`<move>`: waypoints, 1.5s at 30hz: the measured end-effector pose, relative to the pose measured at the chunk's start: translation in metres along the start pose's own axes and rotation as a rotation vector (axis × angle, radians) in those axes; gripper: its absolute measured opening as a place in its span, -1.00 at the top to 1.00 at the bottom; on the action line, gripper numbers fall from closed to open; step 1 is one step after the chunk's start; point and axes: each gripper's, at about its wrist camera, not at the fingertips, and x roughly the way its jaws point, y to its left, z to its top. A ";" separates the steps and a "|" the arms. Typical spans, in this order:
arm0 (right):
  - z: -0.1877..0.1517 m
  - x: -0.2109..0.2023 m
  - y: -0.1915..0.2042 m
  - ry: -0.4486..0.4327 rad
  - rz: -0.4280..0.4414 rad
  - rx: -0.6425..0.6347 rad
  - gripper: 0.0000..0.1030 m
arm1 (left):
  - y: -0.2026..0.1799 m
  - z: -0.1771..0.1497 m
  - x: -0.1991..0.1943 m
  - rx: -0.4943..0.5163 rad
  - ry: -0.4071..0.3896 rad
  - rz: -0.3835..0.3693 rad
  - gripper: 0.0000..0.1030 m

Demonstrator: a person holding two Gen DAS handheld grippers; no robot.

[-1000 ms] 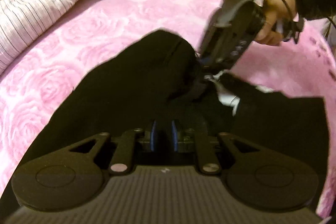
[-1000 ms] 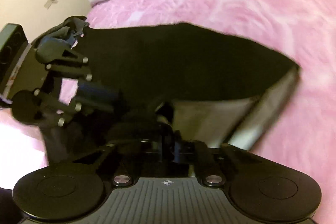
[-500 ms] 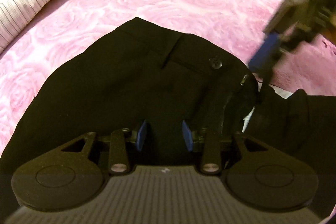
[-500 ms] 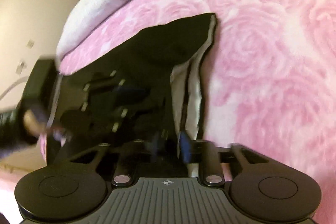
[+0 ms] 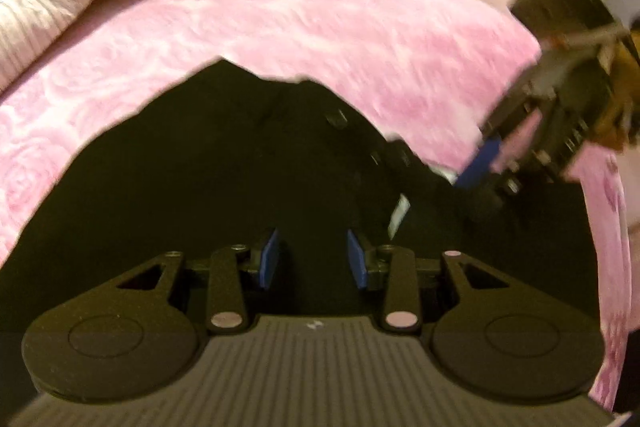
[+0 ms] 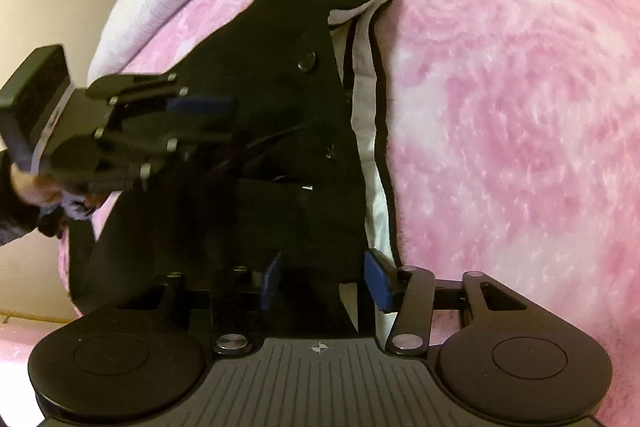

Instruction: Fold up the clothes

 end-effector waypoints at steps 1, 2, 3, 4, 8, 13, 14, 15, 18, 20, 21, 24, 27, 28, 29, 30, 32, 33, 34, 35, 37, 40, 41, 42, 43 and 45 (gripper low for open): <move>0.005 0.003 0.003 0.002 -0.034 -0.002 0.38 | -0.004 -0.003 0.001 0.011 0.013 -0.003 0.38; 0.006 0.001 0.005 -0.004 -0.052 -0.007 0.67 | -0.009 -0.006 0.000 0.016 0.016 -0.002 0.38; 0.007 -0.002 0.006 -0.012 -0.068 -0.011 0.99 | -0.013 -0.009 -0.003 0.016 0.012 0.000 0.35; 0.007 -0.010 0.008 -0.034 -0.077 -0.018 0.99 | -0.016 -0.012 -0.006 0.016 0.007 0.003 0.35; -0.004 -0.047 0.046 -0.113 -0.128 -0.172 0.99 | -0.024 -0.021 -0.019 -0.012 -0.017 0.017 0.35; -0.003 -0.064 0.108 -0.216 -0.163 -0.462 1.00 | -0.023 -0.029 -0.034 -0.071 -0.109 0.076 0.35; 0.002 -0.059 0.111 -0.238 -0.172 -0.490 1.00 | -0.021 -0.031 -0.037 -0.100 -0.126 0.096 0.35; 0.008 -0.048 0.107 -0.244 -0.183 -0.480 0.99 | -0.019 -0.032 -0.039 -0.124 -0.136 0.112 0.34; 0.025 -0.013 0.083 -0.227 -0.212 -0.407 0.99 | -0.018 -0.032 -0.035 -0.155 -0.127 0.148 0.29; 0.032 0.007 0.054 -0.169 -0.226 -0.309 0.97 | -0.019 -0.030 -0.026 -0.147 -0.098 0.167 0.29; 0.032 0.008 0.048 -0.166 -0.212 -0.307 0.85 | -0.020 -0.030 -0.022 -0.142 -0.088 0.168 0.29; 0.032 0.009 0.035 -0.174 -0.166 -0.323 0.43 | -0.021 -0.029 -0.015 -0.126 -0.086 0.158 0.29; 0.039 0.015 0.031 -0.198 -0.121 -0.372 0.11 | -0.022 -0.035 -0.010 -0.126 -0.081 0.150 0.29; 0.043 0.019 0.027 -0.188 -0.095 -0.376 0.11 | -0.023 -0.037 -0.010 -0.126 -0.079 0.150 0.29; 0.048 0.024 0.024 -0.178 -0.069 -0.379 0.11 | -0.023 -0.039 -0.010 -0.126 -0.077 0.150 0.29; 0.052 0.028 0.022 -0.176 -0.030 -0.378 0.11 | -0.023 -0.040 -0.010 -0.126 -0.078 0.151 0.29; 0.059 0.037 0.018 -0.155 0.027 -0.367 0.11 | -0.023 -0.041 -0.013 -0.132 -0.085 0.148 0.29; 0.062 0.040 0.016 -0.135 0.042 -0.358 0.32 | -0.022 -0.042 -0.015 -0.135 -0.088 0.147 0.29; 0.065 0.041 0.011 -0.114 0.059 -0.304 0.49 | -0.022 -0.042 -0.017 -0.137 -0.088 0.146 0.29; 0.069 0.041 0.006 -0.094 0.075 -0.248 0.74 | -0.021 -0.041 -0.018 -0.137 -0.089 0.143 0.29; 0.075 0.025 -0.002 -0.049 0.131 -0.100 0.80 | -0.023 -0.038 -0.017 -0.133 -0.094 0.125 0.28; 0.075 -0.004 0.006 0.015 0.183 -0.016 0.81 | -0.025 -0.033 -0.016 -0.125 -0.103 0.098 0.11; 0.076 -0.006 0.008 0.039 0.183 -0.008 0.81 | -0.025 -0.031 -0.015 -0.123 -0.105 0.089 0.09; 0.076 -0.009 0.010 0.064 0.183 -0.001 0.81 | -0.026 -0.030 -0.013 -0.120 -0.102 0.083 0.09; 0.077 0.000 0.007 0.081 0.143 -0.003 0.81 | -0.026 -0.029 -0.007 -0.116 -0.077 0.087 0.09; 0.079 0.021 0.000 0.098 0.067 0.007 0.80 | -0.028 -0.029 0.003 -0.104 -0.034 0.102 0.10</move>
